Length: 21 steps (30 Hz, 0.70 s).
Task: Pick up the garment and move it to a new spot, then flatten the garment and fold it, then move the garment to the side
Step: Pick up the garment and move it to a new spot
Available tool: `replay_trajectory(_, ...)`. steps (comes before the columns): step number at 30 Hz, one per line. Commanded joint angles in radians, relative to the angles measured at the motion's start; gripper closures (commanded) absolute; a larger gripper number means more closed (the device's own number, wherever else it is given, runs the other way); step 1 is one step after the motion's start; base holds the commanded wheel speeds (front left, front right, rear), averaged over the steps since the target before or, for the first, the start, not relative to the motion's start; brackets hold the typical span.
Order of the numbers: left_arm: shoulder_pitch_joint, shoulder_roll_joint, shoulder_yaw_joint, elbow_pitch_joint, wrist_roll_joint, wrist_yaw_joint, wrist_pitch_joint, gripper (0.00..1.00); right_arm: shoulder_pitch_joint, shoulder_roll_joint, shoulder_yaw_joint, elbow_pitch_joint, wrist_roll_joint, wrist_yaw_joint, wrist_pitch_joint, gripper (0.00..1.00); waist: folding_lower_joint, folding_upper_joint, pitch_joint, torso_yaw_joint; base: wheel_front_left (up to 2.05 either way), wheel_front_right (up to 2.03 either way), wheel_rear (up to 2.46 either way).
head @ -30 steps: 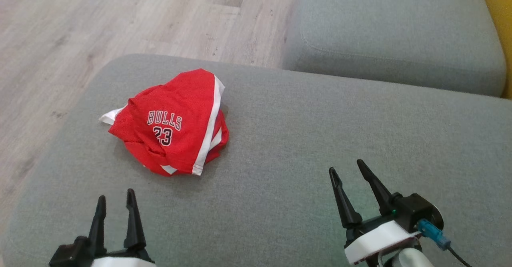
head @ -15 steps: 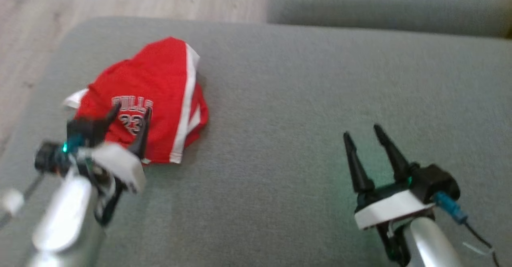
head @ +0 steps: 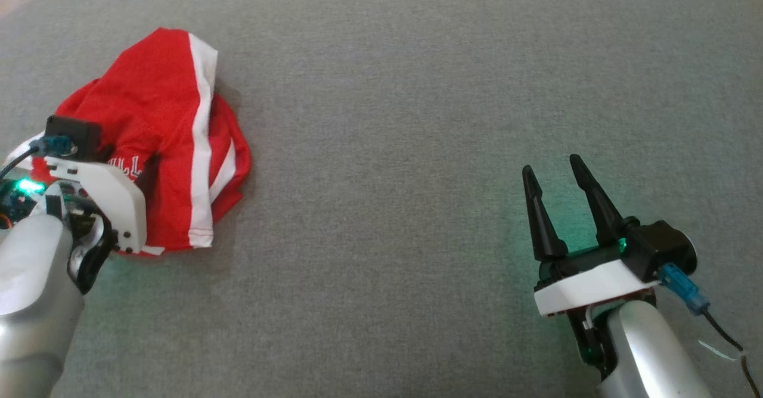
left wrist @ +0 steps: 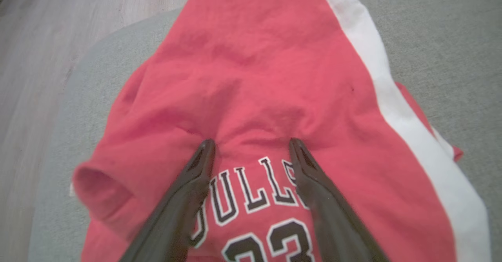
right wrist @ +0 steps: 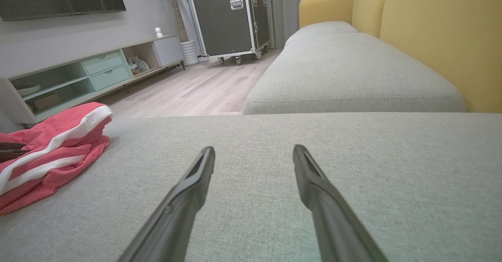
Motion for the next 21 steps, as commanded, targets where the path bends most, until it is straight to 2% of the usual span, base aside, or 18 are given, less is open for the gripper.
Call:
replay_trajectory(1, -0.054, 0.056, 0.029, -0.001, -0.016, 0.002, -0.001, 0.00, -0.029, -0.004, 0.020, -0.032, 0.003, -0.001, -0.011, 0.00, -0.0002, 0.0000, 0.007, -0.012, 0.00, 0.00, 0.00)
replay_trajectory(2, -0.054, 0.056, 0.022, 0.008, -0.024, 0.002, -0.004, 0.00, -0.028, -0.004, 0.018, -0.032, 0.006, -0.001, -0.011, 0.00, -0.0002, 0.0000, 0.007, -0.015, 0.00, 0.00, 0.00)
replay_trajectory(3, -0.054, 0.056, 0.018, 0.017, -0.032, 0.002, -0.011, 0.08, -0.028, -0.004, 0.018, -0.032, 0.008, -0.001, -0.011, 0.00, -0.0002, 0.0000, 0.006, -0.017, 0.00, 0.00, 0.00)
replay_trajectory(4, -0.055, 0.055, 0.019, 0.024, -0.039, 0.002, -0.026, 1.00, -0.028, -0.004, 0.017, -0.031, 0.009, -0.001, -0.011, 0.00, -0.0002, 0.0000, 0.003, -0.018, 0.00, 0.00, 0.00)
replay_trajectory(11, -0.068, 0.052, 0.028, 0.047, -0.062, 0.002, -0.171, 1.00, -0.026, -0.004, 0.015, -0.019, 0.010, -0.001, -0.011, 0.00, -0.0002, 0.0000, -0.035, -0.024, 0.00, 0.00, 0.00)
replay_trajectory(16, -0.086, 0.040, 0.070, 0.005, -0.087, 0.010, -0.280, 1.00, -0.011, -0.004, 0.013, -0.007, 0.014, -0.001, -0.011, 0.00, -0.0002, 0.0000, -0.078, -0.021, 0.00, 0.00, 0.00)
replay_trajectory(21, -0.087, 0.055, 0.121, -0.101, -0.101, 0.057, -0.357, 1.00, 0.008, -0.004, 0.008, 0.000, 0.023, -0.001, -0.011, 0.00, -0.0002, 0.0000, -0.125, -0.013, 0.00, 0.00, 0.00)
